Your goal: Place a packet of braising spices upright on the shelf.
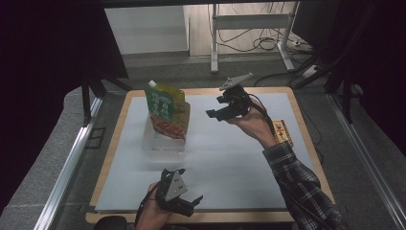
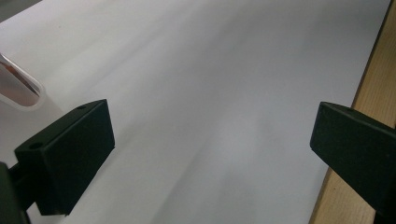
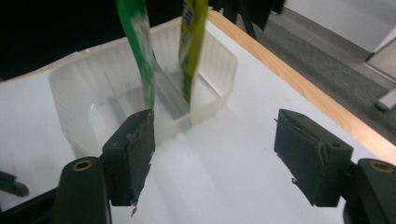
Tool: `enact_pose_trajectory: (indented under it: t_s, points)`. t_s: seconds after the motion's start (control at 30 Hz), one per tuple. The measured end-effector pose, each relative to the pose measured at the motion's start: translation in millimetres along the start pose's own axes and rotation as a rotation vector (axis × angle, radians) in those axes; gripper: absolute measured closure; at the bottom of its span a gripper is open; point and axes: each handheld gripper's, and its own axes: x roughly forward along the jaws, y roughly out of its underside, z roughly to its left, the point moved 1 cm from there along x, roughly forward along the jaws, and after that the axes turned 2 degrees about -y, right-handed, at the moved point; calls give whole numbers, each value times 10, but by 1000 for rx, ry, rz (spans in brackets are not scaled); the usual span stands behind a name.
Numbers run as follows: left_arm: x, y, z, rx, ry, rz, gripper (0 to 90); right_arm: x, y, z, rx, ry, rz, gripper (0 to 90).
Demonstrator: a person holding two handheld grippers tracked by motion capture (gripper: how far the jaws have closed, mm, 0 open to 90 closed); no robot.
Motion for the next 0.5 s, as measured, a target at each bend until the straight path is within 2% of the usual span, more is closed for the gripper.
enact_pose_trajectory:
  t_s: [0.27,0.5]
  points:
    - [-5,-3,3,11,-3,2,0,-117,239,-89,37,39,-4,272]
    - [-7,-10,-6,0,5,-24,0,-175,438,-118,56,67,1,263]
